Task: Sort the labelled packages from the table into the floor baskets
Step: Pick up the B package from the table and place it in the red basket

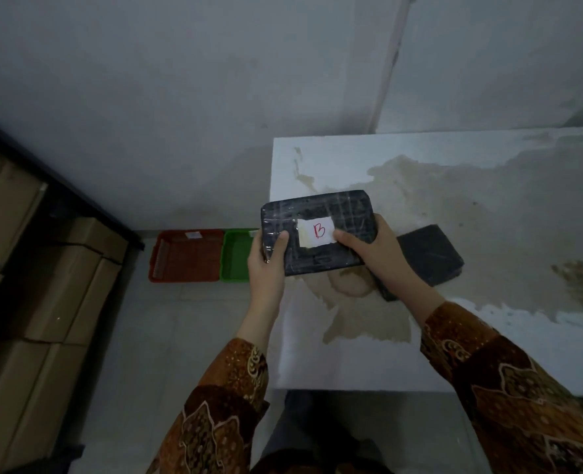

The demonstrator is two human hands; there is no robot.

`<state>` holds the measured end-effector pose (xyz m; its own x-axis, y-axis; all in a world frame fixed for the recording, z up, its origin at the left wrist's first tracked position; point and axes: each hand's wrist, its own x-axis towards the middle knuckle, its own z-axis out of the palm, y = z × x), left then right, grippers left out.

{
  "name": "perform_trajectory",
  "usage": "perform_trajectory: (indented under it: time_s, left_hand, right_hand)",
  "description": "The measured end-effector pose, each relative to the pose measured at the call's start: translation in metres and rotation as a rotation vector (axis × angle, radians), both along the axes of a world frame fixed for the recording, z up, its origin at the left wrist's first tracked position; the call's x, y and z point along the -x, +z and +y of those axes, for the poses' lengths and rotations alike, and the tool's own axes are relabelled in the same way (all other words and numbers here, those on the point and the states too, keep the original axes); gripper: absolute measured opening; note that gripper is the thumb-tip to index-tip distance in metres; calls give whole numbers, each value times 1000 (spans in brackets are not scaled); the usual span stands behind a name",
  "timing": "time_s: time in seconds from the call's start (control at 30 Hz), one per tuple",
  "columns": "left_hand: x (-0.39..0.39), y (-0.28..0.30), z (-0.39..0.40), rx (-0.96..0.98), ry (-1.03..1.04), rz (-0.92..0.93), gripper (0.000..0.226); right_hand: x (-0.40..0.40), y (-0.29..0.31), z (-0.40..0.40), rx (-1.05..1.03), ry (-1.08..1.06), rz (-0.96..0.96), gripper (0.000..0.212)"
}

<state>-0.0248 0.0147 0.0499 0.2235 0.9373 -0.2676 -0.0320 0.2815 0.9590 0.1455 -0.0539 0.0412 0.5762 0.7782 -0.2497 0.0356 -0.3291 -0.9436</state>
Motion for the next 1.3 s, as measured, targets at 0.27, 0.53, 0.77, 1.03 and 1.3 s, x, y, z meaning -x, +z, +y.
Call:
perform_trajectory:
  time_s: [0.27, 0.53, 0.77, 1.03, 1.3]
  left_hand:
    - [94, -10, 14, -38, 54, 54, 37]
    - [235, -39, 105, 40, 92, 155, 46]
    - [344, -66, 203, 126, 110, 242, 44]
    - [384, -146, 314, 223, 109, 328, 37]
    - [373, -302, 428, 187, 53, 490, 42]
  right_hand:
    - [100, -5, 30, -22, -3, 199, 72]
    - [236, -25, 130, 86, 44, 196, 77]
    - [344, -64, 225, 136, 49, 302, 39]
    - [382, -143, 340, 266, 11, 342, 51]
    - [385, -311, 455, 421, 12, 268, 49]
